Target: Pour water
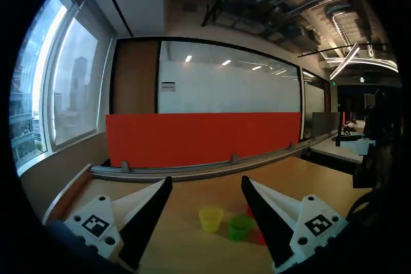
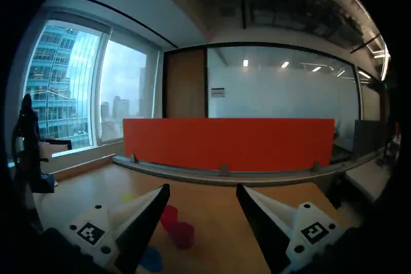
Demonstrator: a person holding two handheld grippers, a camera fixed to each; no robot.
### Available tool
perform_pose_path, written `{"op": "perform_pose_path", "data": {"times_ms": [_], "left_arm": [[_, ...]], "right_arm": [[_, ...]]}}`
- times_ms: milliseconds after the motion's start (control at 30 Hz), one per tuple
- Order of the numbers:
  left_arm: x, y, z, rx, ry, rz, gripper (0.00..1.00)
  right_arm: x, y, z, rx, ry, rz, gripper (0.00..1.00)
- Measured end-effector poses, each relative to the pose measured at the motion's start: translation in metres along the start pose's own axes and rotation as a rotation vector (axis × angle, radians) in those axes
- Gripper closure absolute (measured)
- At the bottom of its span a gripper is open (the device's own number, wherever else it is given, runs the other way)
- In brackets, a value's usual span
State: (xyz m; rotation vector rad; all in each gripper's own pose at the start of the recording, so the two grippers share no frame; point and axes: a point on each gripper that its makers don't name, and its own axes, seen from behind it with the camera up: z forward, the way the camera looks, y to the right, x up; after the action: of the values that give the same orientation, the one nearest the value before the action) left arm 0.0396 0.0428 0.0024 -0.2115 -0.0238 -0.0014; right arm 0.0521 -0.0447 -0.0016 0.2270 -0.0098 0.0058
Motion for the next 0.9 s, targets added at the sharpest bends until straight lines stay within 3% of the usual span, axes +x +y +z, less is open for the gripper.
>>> {"op": "perform_pose_path", "data": {"times_ms": [200, 400, 900], "left_arm": [[0.003, 0.023, 0.001, -0.097, -0.005, -0.007, 0.00], [0.005, 0.038, 0.000, -0.174, -0.006, -0.017, 0.00], [0.007, 0.058, -0.001, -0.283, -0.033, 0.009, 0.00]], "right_arm": [[0.011, -0.026, -0.004, 0.115, 0.021, 0.015, 0.00], [0.016, -0.039, -0.006, 0.183, 0.018, 0.026, 0.00], [0.016, -0.064, -0.010, 0.284, -0.017, -0.022, 0.00]]}}
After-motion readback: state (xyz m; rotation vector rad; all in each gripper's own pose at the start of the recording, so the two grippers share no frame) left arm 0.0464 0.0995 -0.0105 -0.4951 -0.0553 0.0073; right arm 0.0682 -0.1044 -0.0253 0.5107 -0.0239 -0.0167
